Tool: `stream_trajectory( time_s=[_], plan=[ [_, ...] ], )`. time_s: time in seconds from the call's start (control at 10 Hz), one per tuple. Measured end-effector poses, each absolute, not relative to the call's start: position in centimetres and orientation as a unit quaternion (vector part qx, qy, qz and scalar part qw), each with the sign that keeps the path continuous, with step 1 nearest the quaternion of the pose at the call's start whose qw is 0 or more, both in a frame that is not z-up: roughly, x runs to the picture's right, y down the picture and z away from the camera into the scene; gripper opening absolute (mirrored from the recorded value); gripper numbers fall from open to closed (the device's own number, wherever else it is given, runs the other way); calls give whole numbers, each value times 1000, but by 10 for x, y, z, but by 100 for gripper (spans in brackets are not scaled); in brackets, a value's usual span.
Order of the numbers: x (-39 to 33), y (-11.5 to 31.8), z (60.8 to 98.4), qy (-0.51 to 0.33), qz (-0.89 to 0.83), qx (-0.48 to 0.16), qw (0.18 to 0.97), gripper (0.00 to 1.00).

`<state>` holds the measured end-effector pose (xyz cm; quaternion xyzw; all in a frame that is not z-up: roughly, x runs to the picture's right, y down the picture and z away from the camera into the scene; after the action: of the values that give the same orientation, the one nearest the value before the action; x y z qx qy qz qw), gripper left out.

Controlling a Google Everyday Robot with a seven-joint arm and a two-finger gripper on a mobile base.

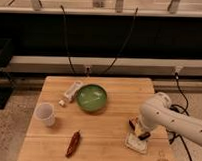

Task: Place the eraser on the white sponge

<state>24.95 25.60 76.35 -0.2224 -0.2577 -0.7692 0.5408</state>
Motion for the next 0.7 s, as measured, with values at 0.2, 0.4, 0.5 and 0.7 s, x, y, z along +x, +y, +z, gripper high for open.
stream_trajectory(
  time_s=[0.2, 0.4, 0.5, 0.7],
  plan=[
    [250, 257, 763, -262, -778, -218, 527, 14],
    [250, 258, 763, -265, -781, -217, 522, 23],
    [250, 258, 763, -266, -783, -217, 519, 31],
    [250, 259, 764, -270, -790, -213, 508, 46]
  ],
)
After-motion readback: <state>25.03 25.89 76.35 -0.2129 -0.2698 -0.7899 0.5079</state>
